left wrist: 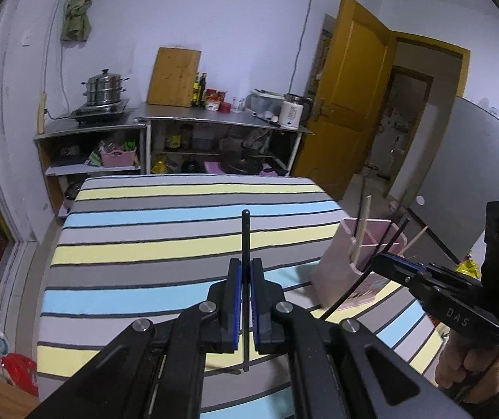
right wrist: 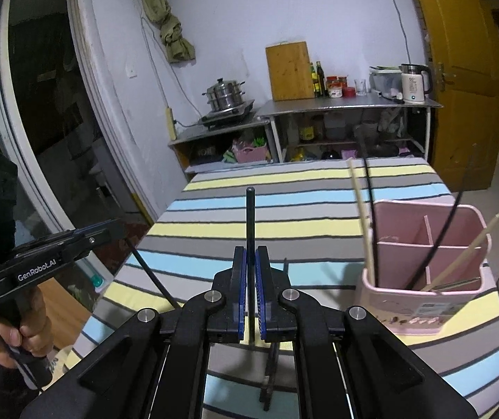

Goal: Organize utensils
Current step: 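Lift both black chopsticks upright and carry them over the pink holder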

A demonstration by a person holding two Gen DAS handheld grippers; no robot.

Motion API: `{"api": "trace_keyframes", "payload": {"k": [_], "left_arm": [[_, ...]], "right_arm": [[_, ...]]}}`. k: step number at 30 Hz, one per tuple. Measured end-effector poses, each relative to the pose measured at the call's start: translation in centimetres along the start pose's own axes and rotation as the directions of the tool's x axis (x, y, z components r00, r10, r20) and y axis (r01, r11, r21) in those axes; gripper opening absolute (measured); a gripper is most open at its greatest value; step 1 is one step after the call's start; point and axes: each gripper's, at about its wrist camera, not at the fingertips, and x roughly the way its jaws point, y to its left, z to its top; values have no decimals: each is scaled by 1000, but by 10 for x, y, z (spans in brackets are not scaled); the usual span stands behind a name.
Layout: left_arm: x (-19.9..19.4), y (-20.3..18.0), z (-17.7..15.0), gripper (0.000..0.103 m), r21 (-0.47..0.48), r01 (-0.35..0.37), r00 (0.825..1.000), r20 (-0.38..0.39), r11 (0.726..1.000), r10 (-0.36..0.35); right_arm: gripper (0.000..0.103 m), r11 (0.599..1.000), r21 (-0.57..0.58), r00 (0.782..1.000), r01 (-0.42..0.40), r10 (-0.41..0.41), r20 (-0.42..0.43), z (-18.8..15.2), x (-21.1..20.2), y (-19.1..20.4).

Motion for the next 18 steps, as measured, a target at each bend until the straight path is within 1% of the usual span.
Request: {"api": "trace_keyframes", "payload": {"k": [4, 10, 15, 18], "left_arm": [[3, -18, 10, 4, 17, 31, 1000, -3, 999, -31], [11, -43, 29, 4, 21, 102, 995, -8, 995, -102], [16, -73, 50, 4, 32, 173, 985, 3, 984, -174], [19, -91, 64, 4, 41, 201, 979, 16, 979, -202]], "right_arm": [[5, 1000, 5, 1000, 15, -15, 25, 7, -13, -8], [5, 999, 21, 997, 50, -51, 62, 17, -36, -26], [5, 996, 38, 991, 82, -85, 103, 28, -58, -41], [5, 994, 46, 985, 103, -108, 136, 39, -72, -49]]}}
